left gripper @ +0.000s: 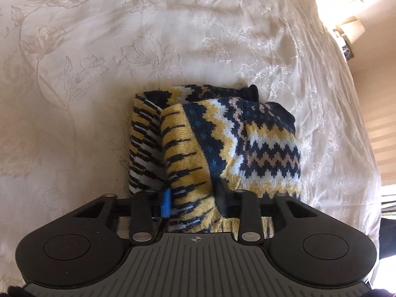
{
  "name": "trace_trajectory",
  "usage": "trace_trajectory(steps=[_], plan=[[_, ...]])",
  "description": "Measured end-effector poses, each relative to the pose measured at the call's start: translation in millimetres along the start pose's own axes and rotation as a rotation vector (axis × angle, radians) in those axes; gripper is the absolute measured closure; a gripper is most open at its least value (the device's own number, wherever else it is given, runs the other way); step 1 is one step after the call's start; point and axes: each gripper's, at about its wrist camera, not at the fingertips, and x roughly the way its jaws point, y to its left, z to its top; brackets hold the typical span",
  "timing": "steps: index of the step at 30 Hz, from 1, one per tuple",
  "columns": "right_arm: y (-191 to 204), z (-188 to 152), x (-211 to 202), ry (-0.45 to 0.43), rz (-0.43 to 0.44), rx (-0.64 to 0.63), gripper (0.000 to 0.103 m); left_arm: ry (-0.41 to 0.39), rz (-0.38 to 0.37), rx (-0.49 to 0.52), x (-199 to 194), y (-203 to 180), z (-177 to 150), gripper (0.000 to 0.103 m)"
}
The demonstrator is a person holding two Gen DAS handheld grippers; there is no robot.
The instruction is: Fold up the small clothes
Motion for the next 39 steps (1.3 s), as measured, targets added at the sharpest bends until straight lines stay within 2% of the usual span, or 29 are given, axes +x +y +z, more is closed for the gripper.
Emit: trace_trajectory(steps=[1, 6, 8, 10, 14, 17, 19, 20, 21, 22, 23, 25, 27, 31, 36, 39], plan=[[-4, 1, 1, 0.003, -0.001, 0.025, 0.091, -0.013, -0.008, 0.004, -3, 0, -1, 0.084], [-27, 16, -34, -0.101, 0.004, 0.182, 0.091, -0.157, 0.001, 0.184, -45, -27, -2, 0.088], [-29, 23, -42, -0.122, 0.022, 0.195, 0.091, -0.193, 0.018, 0.221, -57, -30, -2, 0.095], [-26, 27, -35, -0.101, 0.046, 0.196, 0.091, -0.163, 0.037, 0.197, -52, -22, 1, 0.095], [-17, 26, 6, -0.019, 0.130, 0.222, 0.090, -0.102, 0.130, 0.165, -21, -1, -2, 0.094], [-10, 26, 26, 0.031, 0.184, 0.210, 0.085, -0.088, 0.167, 0.179, -11, 3, -8, 0.092], [-13, 26, 24, 0.023, 0.206, 0.222, 0.076, -0.104, 0.158, 0.181, -15, 2, -9, 0.090], [-17, 25, 19, 0.013, 0.207, 0.242, 0.076, -0.110, 0.149, 0.178, -18, 2, -9, 0.086], [-22, 23, 14, 0.005, 0.205, 0.266, 0.074, -0.119, 0.140, 0.175, -22, 3, -10, 0.075], [-28, 21, 9, -0.006, 0.206, 0.296, 0.062, -0.132, 0.125, 0.175, -28, 3, -11, 0.066], [-35, 18, 2, -0.023, 0.205, 0.330, 0.054, -0.147, 0.104, 0.178, -33, 4, -12, 0.063], [-52, 10, -12, -0.064, 0.210, 0.405, 0.034, -0.163, 0.076, 0.184, -44, 6, -15, 0.039], [-73, 0, -24, -0.096, 0.199, 0.502, 0.029, -0.184, 0.062, 0.173, -54, 7, -21, 0.028], [-127, -30, -29, -0.118, 0.162, 0.755, 0.018, -0.181, 0.044, 0.129, -61, 11, -40, 0.026], [-199, -74, -3, -0.118, 0.152, 1.082, 0.017, -0.096, 0.025, 0.087, -47, 15, -71, 0.026], [-225, -91, 11, -0.111, 0.173, 1.199, 0.017, -0.044, 0.000, 0.061, -35, 19, -86, 0.026]])
